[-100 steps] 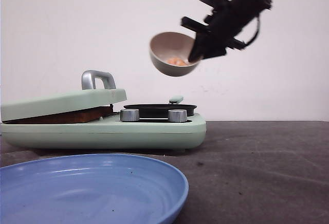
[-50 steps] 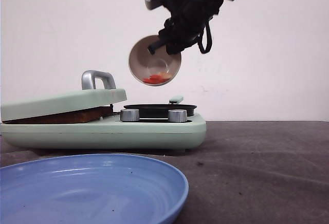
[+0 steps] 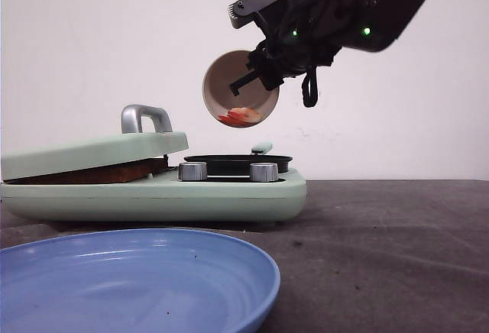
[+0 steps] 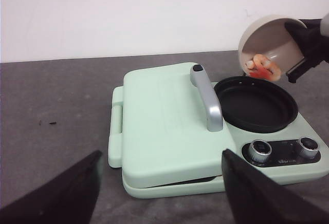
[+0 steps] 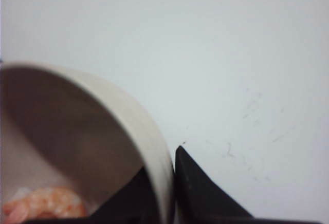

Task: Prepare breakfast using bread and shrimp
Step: 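Tilt the bowl with the right gripper to pour shrimp into pan, then carry the empty bowl back and set it on the table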

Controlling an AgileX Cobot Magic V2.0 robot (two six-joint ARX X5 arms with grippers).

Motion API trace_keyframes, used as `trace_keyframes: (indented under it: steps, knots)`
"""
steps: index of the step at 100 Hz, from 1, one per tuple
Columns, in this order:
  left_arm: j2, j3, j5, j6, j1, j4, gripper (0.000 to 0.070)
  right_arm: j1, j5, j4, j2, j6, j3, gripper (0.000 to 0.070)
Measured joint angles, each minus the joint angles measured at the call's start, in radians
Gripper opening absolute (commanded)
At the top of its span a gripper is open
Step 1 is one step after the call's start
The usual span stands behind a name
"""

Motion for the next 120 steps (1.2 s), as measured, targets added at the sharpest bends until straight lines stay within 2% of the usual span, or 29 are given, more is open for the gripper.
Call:
trace_keyframes:
  steps: [11,25,34,94,101,112,120]
  knots:
    - [0.000,0.000,0.000,0.004,0.000,0.031,0.0399,-0.001,0.000,0.070,0.008,0.000,-0.012,0.0001]
    - [0.000,0.000,0.000,0.005,0.000,0.034,0.0399,-0.009,-0.005,0.074,0.015,0.006,-0.016,0.0001]
    - [0.000,0.000,0.000,0.005,0.000,0.034,0.0399,-0.014,-0.018,0.121,0.030,0.012,-0.016,0.0001]
    - [0.000,0.000,0.001,0.011,0.000,0.034,0.0399,-0.014,-0.022,0.126,0.032,0.023,-0.016,0.0001]
    - [0.000,0.000,0.001,0.011,0.000,0.034,0.0399,-0.018,0.011,0.148,0.033,0.024,-0.017,0.0001]
    - [0.000,0.000,0.001,0.011,0.000,0.034,0.0399,-0.021,0.122,0.217,0.032,0.029,-0.017,0.0003]
    - [0.000,0.000,0.001,0.011,0.000,0.034,0.0399,-0.032,0.169,0.165,0.014,0.040,-0.017,0.0003]
